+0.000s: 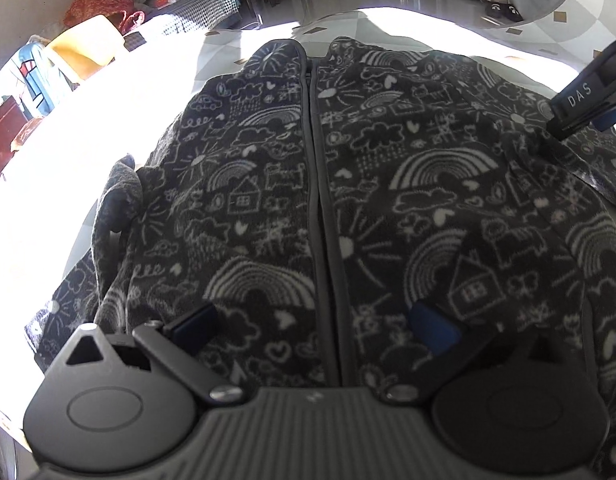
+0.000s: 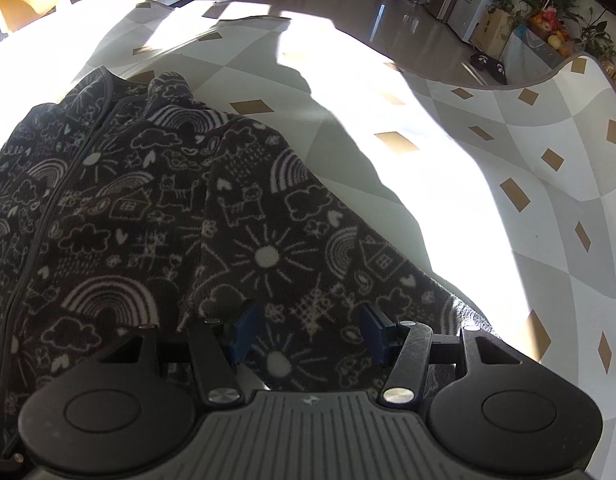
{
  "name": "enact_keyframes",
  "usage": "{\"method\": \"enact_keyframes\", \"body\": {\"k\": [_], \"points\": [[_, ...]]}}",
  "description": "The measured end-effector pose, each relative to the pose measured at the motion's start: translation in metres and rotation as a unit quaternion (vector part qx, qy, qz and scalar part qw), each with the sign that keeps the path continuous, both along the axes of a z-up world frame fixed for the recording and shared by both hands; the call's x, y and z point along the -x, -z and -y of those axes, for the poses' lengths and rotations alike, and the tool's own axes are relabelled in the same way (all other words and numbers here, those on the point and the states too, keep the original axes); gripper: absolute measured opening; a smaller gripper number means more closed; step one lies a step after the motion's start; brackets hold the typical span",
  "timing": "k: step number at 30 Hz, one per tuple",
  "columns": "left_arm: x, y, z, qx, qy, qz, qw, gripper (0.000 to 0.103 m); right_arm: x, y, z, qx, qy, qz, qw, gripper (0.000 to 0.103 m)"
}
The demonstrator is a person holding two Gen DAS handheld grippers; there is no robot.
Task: Fold clothes
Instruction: 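Release the sleeve and press the jacket flat with the right gripper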
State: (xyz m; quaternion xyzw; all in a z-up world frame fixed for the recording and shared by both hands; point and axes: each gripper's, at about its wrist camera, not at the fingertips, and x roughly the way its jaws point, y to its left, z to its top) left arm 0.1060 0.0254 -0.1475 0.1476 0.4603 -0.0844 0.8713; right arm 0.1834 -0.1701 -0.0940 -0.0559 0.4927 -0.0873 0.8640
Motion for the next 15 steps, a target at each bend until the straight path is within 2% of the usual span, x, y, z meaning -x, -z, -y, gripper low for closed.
{"method": "enact_keyframes", "body": {"k": [5,9,15], "points": [[0.004,0.000,-0.002,0.010,0.004,-0.009,0.9999,0.103,-0.007,-0.002,-0.014,-0.038,-0.012,0.017,0.999,0.053],[0.007,0.000,-0.002,0.017,0.003,-0.014,0.9998,0.103,-0.010,0.003,-0.029,-0.063,-0.035,0.008,0.997,0.053],[0.006,-0.001,-0.003,0.019,0.000,-0.018,0.9997,0.103,-0.009,0.026,-0.044,-0.042,-0.071,-0.015,0.996,0.055]]}}
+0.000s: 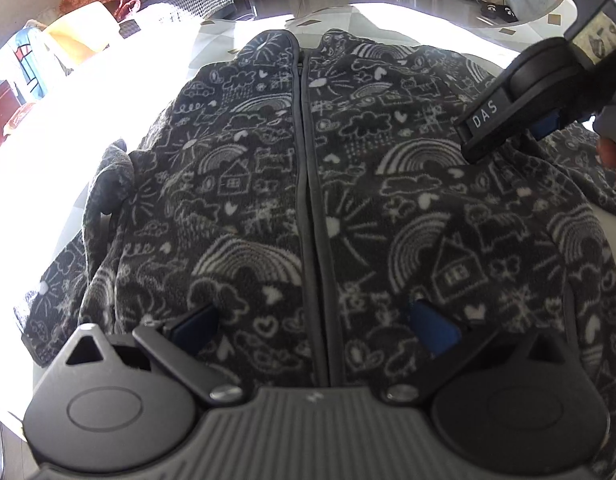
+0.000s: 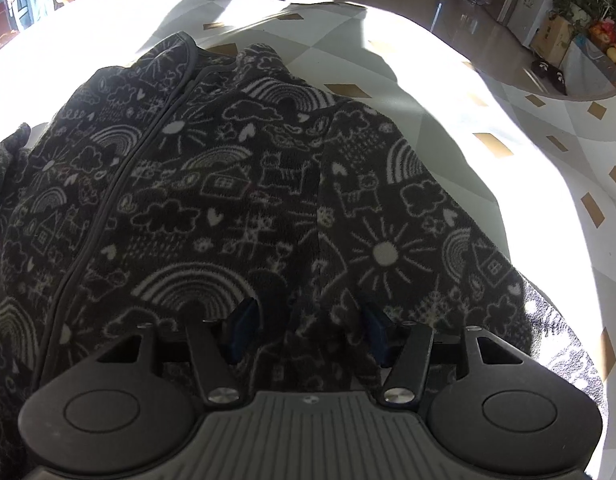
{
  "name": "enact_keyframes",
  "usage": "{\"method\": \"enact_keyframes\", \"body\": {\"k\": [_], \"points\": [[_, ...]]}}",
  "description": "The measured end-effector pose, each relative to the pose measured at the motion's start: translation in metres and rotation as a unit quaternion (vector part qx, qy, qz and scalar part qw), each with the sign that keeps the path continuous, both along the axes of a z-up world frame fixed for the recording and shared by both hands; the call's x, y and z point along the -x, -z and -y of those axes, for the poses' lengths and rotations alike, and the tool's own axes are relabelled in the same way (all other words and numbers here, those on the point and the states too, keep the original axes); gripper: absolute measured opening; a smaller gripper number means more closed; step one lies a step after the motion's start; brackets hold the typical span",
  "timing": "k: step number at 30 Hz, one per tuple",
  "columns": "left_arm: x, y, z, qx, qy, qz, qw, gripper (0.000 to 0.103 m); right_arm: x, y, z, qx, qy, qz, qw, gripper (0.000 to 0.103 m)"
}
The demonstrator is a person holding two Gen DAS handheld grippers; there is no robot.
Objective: Fold clothes
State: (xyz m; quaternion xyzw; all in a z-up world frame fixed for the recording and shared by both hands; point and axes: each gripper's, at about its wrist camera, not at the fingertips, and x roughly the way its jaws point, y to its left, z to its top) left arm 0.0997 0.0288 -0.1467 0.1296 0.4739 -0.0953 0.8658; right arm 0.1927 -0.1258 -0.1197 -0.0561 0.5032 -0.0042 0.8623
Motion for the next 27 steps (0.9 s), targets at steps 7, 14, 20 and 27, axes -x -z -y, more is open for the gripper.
{"method": "enact_keyframes", "body": {"k": [7,14,20,27], "points": [[-0.002,0.000,-0.001,0.002,0.003,-0.003,1.0000,0.103,-0.002,0.000,0.023,-0.025,0.048,-0.010,0.999,0.057],[-0.004,0.001,0.002,0.019,0.026,-0.015,0.9994,0.103,0.000,-0.003,0.040,-0.019,0.109,-0.011,0.994,0.057],[-0.007,-0.004,-0.005,0.022,0.052,-0.012,0.9984,0.103,0.007,-0.012,0.033,0.007,0.121,-0.008,0.993,0.057],[-0.031,-0.021,-0.043,0.024,-0.015,0.021,0.9994,0.103,0.016,-0.034,-0.001,0.019,0.067,0.024,0.997,0.056]]}}
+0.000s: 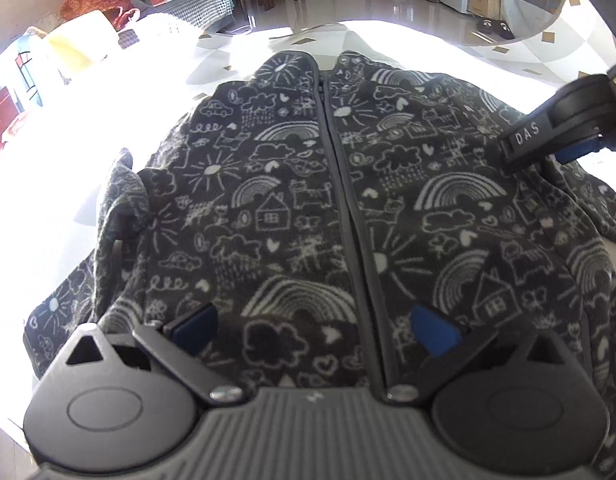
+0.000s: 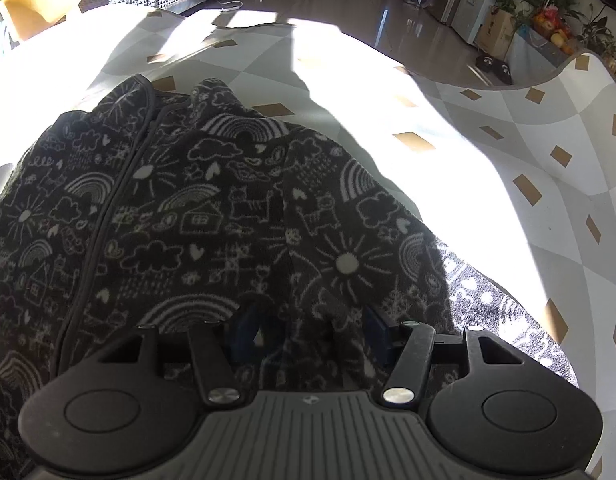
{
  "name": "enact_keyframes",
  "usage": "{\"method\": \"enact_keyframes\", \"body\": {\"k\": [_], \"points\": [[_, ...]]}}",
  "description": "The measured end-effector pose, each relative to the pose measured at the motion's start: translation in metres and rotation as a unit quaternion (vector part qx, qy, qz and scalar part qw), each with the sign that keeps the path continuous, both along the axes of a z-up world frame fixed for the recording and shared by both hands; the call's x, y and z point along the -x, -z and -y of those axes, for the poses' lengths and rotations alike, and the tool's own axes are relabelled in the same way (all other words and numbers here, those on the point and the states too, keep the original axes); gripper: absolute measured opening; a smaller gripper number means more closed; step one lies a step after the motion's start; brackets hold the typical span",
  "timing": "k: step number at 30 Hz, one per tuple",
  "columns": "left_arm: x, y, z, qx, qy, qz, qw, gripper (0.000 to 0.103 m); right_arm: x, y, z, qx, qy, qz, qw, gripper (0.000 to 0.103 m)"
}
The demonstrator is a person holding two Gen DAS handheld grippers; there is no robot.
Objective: Fold clothes
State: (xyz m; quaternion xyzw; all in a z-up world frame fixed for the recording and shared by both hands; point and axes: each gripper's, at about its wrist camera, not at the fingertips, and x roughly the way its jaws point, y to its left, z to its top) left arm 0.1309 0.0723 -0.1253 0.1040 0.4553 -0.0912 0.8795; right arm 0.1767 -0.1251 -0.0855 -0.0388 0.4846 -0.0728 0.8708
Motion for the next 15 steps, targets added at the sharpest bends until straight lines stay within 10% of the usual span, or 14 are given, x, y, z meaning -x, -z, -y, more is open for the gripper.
{"method": "enact_keyframes", "body": {"k": [15], "points": [[-0.032,-0.009,-0.062,0.034,-0.143,0.011,0.9890,0.103,0.012,0.023,-0.060,-0.010,-0.110,-0.052,0.992,0.056]]}}
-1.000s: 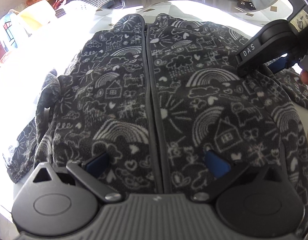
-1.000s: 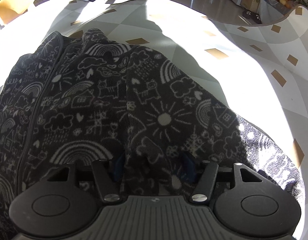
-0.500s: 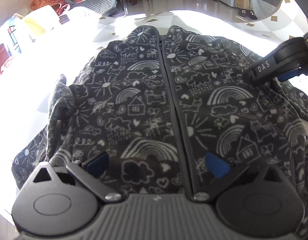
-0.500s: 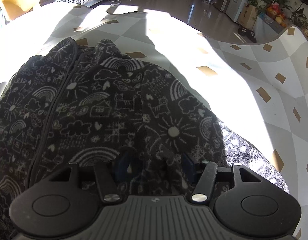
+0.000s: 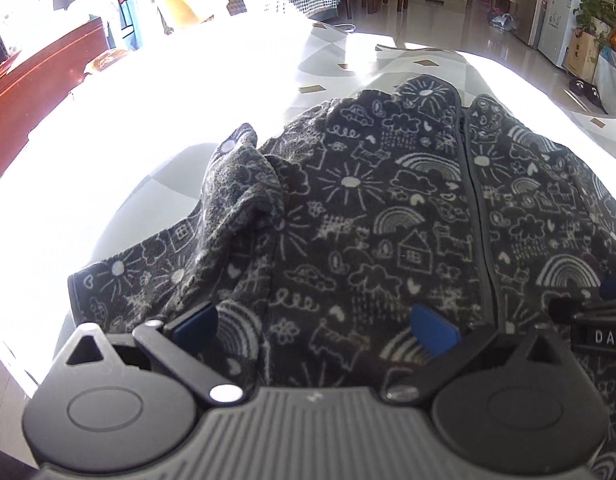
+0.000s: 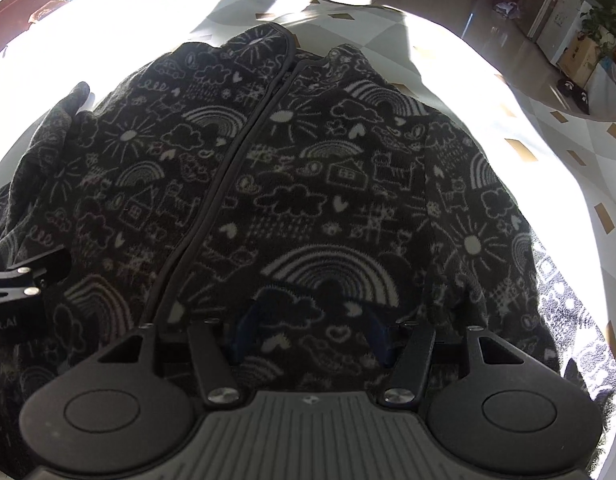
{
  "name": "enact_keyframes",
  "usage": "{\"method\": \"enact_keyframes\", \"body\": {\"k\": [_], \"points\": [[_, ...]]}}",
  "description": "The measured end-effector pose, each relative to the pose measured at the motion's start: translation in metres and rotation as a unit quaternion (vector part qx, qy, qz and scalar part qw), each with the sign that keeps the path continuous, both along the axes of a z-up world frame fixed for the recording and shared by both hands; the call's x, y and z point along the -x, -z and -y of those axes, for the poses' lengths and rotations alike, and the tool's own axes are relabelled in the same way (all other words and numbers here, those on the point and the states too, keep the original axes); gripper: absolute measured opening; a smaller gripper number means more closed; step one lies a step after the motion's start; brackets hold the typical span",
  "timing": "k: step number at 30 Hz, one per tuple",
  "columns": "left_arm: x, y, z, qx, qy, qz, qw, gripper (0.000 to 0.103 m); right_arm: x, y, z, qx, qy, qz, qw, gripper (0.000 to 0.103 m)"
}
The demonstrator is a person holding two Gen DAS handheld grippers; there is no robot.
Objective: Fold clothes
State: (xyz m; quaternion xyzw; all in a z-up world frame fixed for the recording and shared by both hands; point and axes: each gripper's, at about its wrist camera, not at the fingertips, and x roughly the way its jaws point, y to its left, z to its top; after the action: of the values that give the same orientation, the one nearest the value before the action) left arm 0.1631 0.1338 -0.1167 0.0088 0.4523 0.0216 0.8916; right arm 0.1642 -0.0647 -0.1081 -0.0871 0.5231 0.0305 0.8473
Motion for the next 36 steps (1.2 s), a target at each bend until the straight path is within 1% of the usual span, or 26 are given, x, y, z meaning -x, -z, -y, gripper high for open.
{"method": "enact_keyframes", "body": {"k": [5,8,10,14,16,18,21,26,29,32,36], "points": [[-0.010,-0.009,-0.028,0.023,-0.050,0.015,0.9984,0.103,0.000,0.003,0.003,-0.009,0.011,-0.006,1.000,0.056],[-0.014,-0.011,-0.045,0.019,-0.078,0.024,0.9965,0.103,-0.001,0.003,0.003,-0.013,0.013,-0.005,1.000,0.056],[-0.017,-0.012,-0.059,0.026,-0.100,0.028,0.9942,0.103,-0.001,0.003,0.003,-0.013,0.013,-0.004,1.000,0.056],[-0.026,-0.008,-0.085,0.051,-0.144,0.023,0.9880,0.103,-0.001,0.002,0.002,-0.011,0.014,-0.001,1.000,0.057],[-0.030,-0.003,-0.096,0.060,-0.166,0.021,0.9840,0.103,-0.002,0.002,0.002,-0.011,0.016,-0.001,1.000,0.057],[-0.035,0.002,-0.108,0.077,-0.188,0.015,0.9790,0.103,-0.002,0.002,0.002,-0.011,0.021,0.000,1.000,0.057],[-0.043,0.010,-0.120,0.098,-0.209,0.012,0.9729,0.103,-0.001,0.003,0.002,-0.013,0.031,0.003,0.999,0.057],[-0.056,0.029,-0.129,0.105,-0.220,-0.006,0.9699,0.103,0.004,0.004,0.000,-0.011,0.051,0.014,0.999,0.058],[-0.055,0.042,-0.125,0.095,-0.216,-0.025,0.9714,0.103,0.007,0.004,-0.003,-0.007,0.060,0.021,0.998,0.058],[-0.053,0.049,-0.123,0.091,-0.217,-0.035,0.9713,0.103,0.008,0.004,-0.002,-0.010,0.070,0.022,0.997,0.058],[-0.052,0.051,-0.123,0.095,-0.219,-0.040,0.9704,0.103,0.009,0.004,-0.001,-0.016,0.086,0.025,0.996,0.058]]}}
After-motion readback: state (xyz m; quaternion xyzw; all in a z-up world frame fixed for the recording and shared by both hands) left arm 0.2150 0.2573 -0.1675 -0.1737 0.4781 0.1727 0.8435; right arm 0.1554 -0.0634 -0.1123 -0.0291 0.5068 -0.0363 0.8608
